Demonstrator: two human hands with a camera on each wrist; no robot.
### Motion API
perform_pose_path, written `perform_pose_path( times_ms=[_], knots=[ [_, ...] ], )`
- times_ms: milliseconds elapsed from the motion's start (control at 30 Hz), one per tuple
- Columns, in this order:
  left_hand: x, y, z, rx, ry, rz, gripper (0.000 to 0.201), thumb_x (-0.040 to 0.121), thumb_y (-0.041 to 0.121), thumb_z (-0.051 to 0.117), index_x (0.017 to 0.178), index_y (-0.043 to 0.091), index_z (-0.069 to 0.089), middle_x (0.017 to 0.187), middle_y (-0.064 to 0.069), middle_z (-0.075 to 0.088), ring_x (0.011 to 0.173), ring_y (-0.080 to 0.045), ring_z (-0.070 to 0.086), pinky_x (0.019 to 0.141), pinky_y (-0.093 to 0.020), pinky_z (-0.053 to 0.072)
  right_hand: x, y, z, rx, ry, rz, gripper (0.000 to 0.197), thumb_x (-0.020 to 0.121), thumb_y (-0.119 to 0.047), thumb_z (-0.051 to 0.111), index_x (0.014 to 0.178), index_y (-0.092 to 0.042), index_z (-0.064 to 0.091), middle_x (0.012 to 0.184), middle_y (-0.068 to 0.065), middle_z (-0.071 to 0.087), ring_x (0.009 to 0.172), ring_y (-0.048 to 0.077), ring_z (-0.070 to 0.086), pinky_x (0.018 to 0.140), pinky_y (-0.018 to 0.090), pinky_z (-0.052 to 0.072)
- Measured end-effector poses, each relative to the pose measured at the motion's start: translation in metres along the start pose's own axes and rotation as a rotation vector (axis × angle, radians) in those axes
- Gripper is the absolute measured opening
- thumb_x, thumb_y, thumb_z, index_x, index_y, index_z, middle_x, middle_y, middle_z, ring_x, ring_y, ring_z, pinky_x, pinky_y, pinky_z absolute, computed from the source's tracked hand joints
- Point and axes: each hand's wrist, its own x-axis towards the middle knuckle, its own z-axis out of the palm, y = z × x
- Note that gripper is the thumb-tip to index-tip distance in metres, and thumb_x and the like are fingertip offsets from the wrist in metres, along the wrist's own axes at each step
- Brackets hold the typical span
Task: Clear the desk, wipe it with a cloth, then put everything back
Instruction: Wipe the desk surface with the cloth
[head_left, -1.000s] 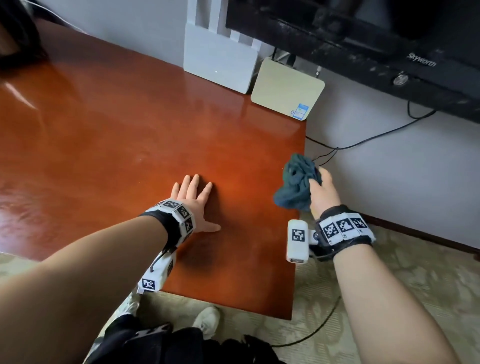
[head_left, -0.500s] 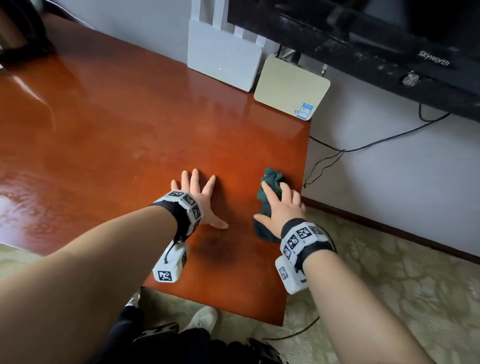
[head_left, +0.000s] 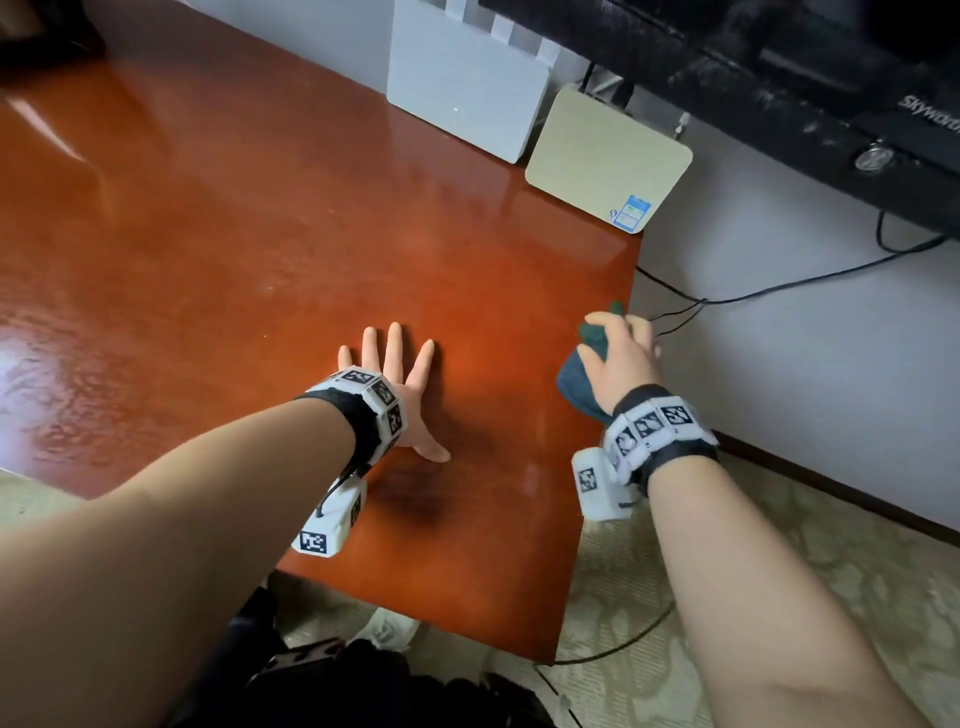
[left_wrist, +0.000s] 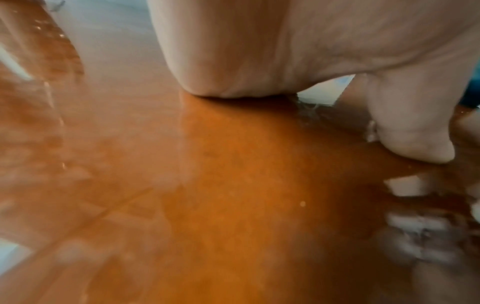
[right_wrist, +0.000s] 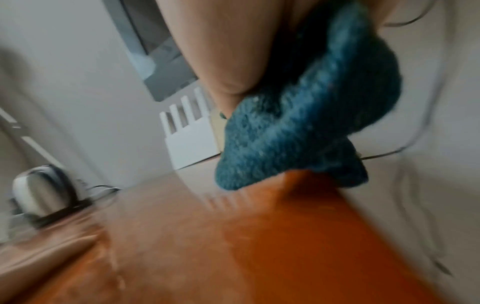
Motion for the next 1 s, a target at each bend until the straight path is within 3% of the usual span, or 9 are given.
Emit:
perform_pose_path(
  times_ms=[133, 200, 367, 467, 533, 767, 833, 933, 1000],
  knots=[
    [0.000, 0.001, 0.000, -0.002, -0.010, -0.009, 0.136, 0.058, 0.077, 0.065, 0.143, 0.029, -0.029, 0.150, -0.011, -0.036, 0.139, -0.038, -0.028, 0.113, -0.057, -0.009, 0.018, -0.037, 0.028, -0.203, -0.202, -0.275, 0.038, 0.096, -0.023, 0.046, 0.133, -0.028, 0.044, 0.151, 0.004, 0.023, 0.136, 0.031, 0.023, 0.108, 0.042, 0.027],
    [0.000, 0.001, -0.001, -0.007, -0.021, -0.013, 0.135, 0.059, 0.076, 0.065, 0.143, 0.029, -0.030, 0.149, -0.010, -0.038, 0.139, -0.037, -0.029, 0.112, -0.057, -0.010, 0.025, -0.030, 0.034, -0.290, -0.215, -0.280, 0.038, 0.097, -0.024, 0.044, 0.134, -0.030, 0.043, 0.153, 0.003, 0.020, 0.138, 0.029, 0.019, 0.109, 0.044, 0.024],
    [0.000, 0.003, -0.003, 0.002, -0.037, -0.027, 0.135, 0.060, 0.077, 0.064, 0.142, 0.029, -0.032, 0.149, -0.010, -0.039, 0.139, -0.037, -0.030, 0.113, -0.057, -0.009, 0.050, 0.032, 0.011, -0.147, -0.106, 0.067, 0.036, 0.096, -0.018, 0.044, 0.130, -0.026, 0.048, 0.149, 0.009, 0.024, 0.131, 0.036, 0.029, 0.104, 0.042, 0.033],
    [0.001, 0.003, -0.003, 0.012, -0.037, -0.036, 0.135, 0.059, 0.077, 0.064, 0.141, 0.030, -0.032, 0.149, -0.010, -0.039, 0.139, -0.037, -0.029, 0.113, -0.058, -0.008, 0.047, 0.069, -0.001, -0.034, -0.198, 0.256, 0.036, 0.094, -0.013, 0.046, 0.129, -0.016, 0.052, 0.136, 0.020, 0.042, 0.114, 0.040, 0.051, 0.096, 0.038, 0.042],
    [0.001, 0.003, -0.003, 0.015, -0.032, -0.040, 0.135, 0.059, 0.078, 0.063, 0.142, 0.030, -0.032, 0.149, -0.010, -0.038, 0.139, -0.038, -0.028, 0.113, -0.058, -0.008, 0.035, 0.082, -0.002, 0.026, -0.162, 0.288, 0.035, 0.092, -0.011, 0.046, 0.125, -0.013, 0.056, 0.131, 0.021, 0.049, 0.110, 0.038, 0.054, 0.093, 0.035, 0.044],
    [0.001, 0.004, -0.002, 0.002, -0.023, -0.051, 0.135, 0.058, 0.077, 0.065, 0.142, 0.032, -0.030, 0.149, -0.008, -0.038, 0.139, -0.037, -0.028, 0.113, -0.057, -0.008, 0.013, 0.030, -0.036, 0.286, 0.073, 0.001, 0.038, 0.092, -0.008, 0.048, 0.130, -0.012, 0.049, 0.138, 0.014, 0.038, 0.127, 0.027, 0.041, 0.103, 0.024, 0.029],
    [0.001, 0.004, -0.002, -0.006, -0.014, -0.050, 0.136, 0.057, 0.077, 0.066, 0.143, 0.032, -0.030, 0.150, -0.008, -0.038, 0.139, -0.037, -0.028, 0.112, -0.057, -0.008, 0.002, 0.014, -0.034, 0.238, -0.013, -0.102, 0.041, 0.092, -0.012, 0.050, 0.132, -0.016, 0.045, 0.138, 0.012, 0.038, 0.125, 0.026, 0.042, 0.100, 0.024, 0.030],
    [0.001, 0.003, 0.001, -0.006, 0.020, -0.041, 0.136, 0.056, 0.077, 0.066, 0.144, 0.032, -0.027, 0.151, -0.009, -0.035, 0.140, -0.038, -0.026, 0.112, -0.058, -0.006, -0.025, 0.011, -0.004, -0.038, -0.294, -0.146, 0.049, 0.092, -0.026, 0.052, 0.139, -0.024, 0.035, 0.139, 0.008, 0.035, 0.127, 0.031, 0.038, 0.104, 0.036, 0.036],
    [0.000, 0.003, 0.003, -0.004, 0.038, -0.033, 0.135, 0.056, 0.077, 0.065, 0.145, 0.032, -0.026, 0.151, -0.009, -0.034, 0.140, -0.038, -0.026, 0.112, -0.057, -0.006, -0.047, 0.017, 0.015, -0.157, -0.333, -0.120, 0.046, 0.093, -0.032, 0.051, 0.137, -0.027, 0.038, 0.137, 0.005, 0.035, 0.127, 0.032, 0.034, 0.103, 0.039, 0.037]
  ],
)
